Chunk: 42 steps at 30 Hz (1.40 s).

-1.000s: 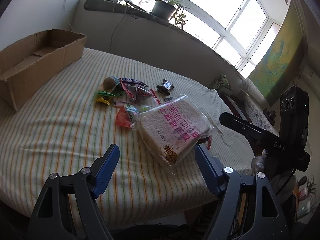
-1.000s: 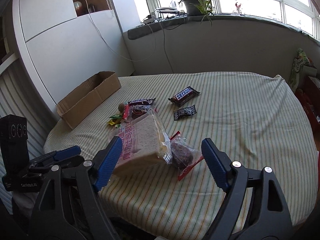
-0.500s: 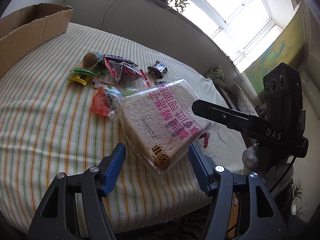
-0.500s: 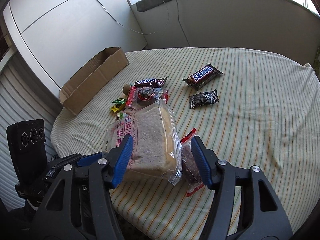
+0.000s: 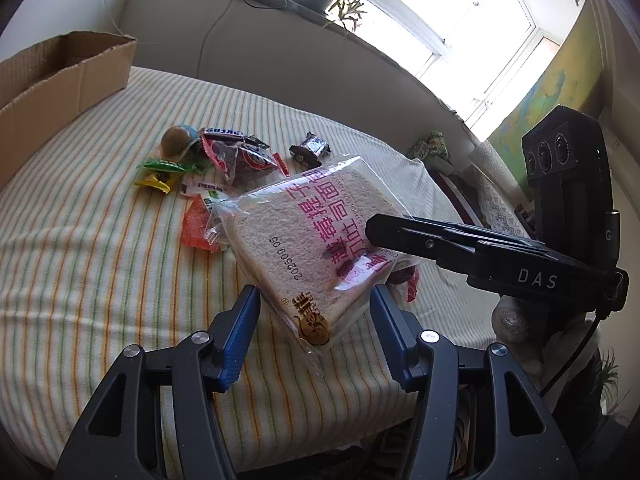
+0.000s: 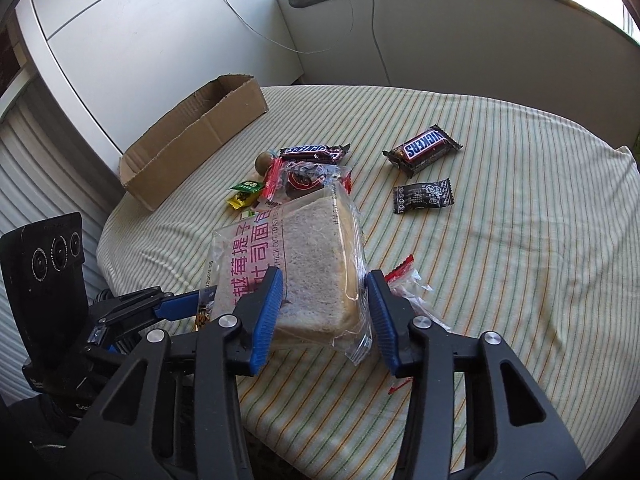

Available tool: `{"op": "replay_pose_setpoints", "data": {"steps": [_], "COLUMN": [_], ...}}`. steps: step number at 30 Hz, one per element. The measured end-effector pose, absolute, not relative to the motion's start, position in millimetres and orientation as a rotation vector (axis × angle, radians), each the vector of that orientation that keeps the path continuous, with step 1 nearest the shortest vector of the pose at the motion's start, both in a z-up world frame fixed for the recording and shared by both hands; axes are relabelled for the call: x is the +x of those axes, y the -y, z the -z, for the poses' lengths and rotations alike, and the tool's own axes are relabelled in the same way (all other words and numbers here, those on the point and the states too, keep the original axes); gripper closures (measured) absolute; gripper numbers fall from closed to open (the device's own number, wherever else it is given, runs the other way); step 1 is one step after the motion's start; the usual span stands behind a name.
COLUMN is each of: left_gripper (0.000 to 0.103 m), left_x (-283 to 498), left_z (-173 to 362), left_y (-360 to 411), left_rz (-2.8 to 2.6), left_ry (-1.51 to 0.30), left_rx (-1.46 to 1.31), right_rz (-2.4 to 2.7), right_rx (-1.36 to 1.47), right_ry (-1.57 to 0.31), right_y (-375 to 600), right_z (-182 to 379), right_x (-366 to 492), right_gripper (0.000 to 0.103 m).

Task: Organize snacks
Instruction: 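Close the right gripper on the bagged bread loaf and lift it, then carry the bread loaf into the cardboard box and open the right gripper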

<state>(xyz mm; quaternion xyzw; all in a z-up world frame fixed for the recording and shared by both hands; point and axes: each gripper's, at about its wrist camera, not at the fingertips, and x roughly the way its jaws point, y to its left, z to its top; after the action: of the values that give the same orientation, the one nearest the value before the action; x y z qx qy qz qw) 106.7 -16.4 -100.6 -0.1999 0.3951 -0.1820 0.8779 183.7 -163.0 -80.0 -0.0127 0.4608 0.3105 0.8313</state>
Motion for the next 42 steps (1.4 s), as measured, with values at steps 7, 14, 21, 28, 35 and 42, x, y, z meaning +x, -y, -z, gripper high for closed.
{"op": "replay_pose_setpoints", "data": {"steps": [7, 14, 21, 28, 35, 42], "left_gripper": [0.047, 0.047, 0.047, 0.047, 0.047, 0.047], "left_x": [102.9, 102.3, 106.1, 110.8, 120.0, 132.6], "left_z": [84.8, 72.6, 61.3, 51.9, 51.0, 52.6], "left_y": [3.1, -26.8, -65.5, -104.9, -139.5, -169.4], "left_rz": [0.343, 0.289, 0.213, 0.122, 0.044, -0.027], "left_ry": [-0.761, -0.706, -0.657, -0.614, -0.592, -0.597], "left_rx": [-0.392, -0.389, -0.395, -0.407, -0.415, -0.395], "right_rz": [-0.682, -0.726, -0.784, -0.854, -0.914, -0.965], "right_rx": [-0.068, -0.087, -0.114, -0.127, -0.135, -0.138], "right_ry": [-0.928, -0.894, -0.859, -0.835, -0.841, -0.852], "right_y": [145.7, 113.0, 66.5, 13.9, -34.7, -79.2], "right_z": [59.4, 43.0, 28.2, 19.4, 20.3, 24.9], "right_x": [178.7, 185.0, 198.2, 212.3, 229.2, 247.7], "right_gripper": [0.058, 0.058, 0.058, 0.058, 0.058, 0.058]}}
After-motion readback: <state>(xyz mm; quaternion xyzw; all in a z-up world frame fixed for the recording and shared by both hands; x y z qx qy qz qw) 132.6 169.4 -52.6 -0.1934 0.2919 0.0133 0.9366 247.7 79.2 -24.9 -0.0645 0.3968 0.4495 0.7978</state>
